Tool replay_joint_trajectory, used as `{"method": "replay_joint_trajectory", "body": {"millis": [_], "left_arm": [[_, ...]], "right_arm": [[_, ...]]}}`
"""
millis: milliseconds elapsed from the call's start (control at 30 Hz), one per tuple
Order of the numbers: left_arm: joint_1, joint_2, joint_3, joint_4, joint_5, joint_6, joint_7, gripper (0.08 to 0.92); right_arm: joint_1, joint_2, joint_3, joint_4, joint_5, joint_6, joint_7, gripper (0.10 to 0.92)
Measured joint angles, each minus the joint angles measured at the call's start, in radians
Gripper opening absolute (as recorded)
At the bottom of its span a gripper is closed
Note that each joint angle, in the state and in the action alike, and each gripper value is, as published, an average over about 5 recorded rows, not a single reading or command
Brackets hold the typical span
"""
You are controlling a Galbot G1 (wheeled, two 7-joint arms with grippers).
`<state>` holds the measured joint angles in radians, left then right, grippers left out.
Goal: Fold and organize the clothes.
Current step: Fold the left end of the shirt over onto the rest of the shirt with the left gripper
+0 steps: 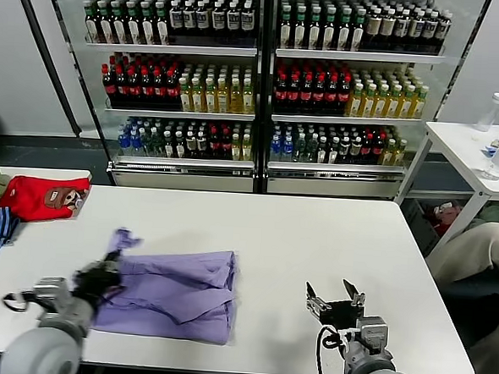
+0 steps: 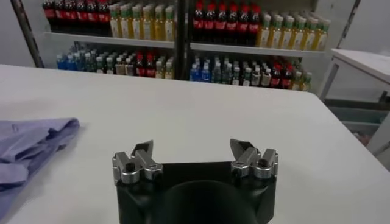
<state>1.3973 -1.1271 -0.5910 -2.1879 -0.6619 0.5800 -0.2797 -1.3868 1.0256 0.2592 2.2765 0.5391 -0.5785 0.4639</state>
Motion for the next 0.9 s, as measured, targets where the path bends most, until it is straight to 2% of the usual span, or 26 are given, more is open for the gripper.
{"method": "replay_joint_trajectory", "body": {"millis": [400, 667, 900], "left_arm": [[-0.108, -0.138, 0.247, 0.049, 0.02, 0.002, 0.01, 0.118], [-0.135, -0.186, 0.318, 0.049, 0.067, -0.019, 0.018, 0.331], [-0.1, -0.139, 0.232, 0.006, 0.101, -0.041, 0.02, 0.529]], "right_arm": [[-0.018, 0.011, 0.008, 0.005, -0.009, 0.0, -0.001, 0.823], [-0.02, 0.014, 0.003, 0.004, -0.012, 0.0, -0.002, 0.823], [-0.022, 0.015, 0.005, 0.003, -0.013, 0.0, -0.007, 0.823]]}}
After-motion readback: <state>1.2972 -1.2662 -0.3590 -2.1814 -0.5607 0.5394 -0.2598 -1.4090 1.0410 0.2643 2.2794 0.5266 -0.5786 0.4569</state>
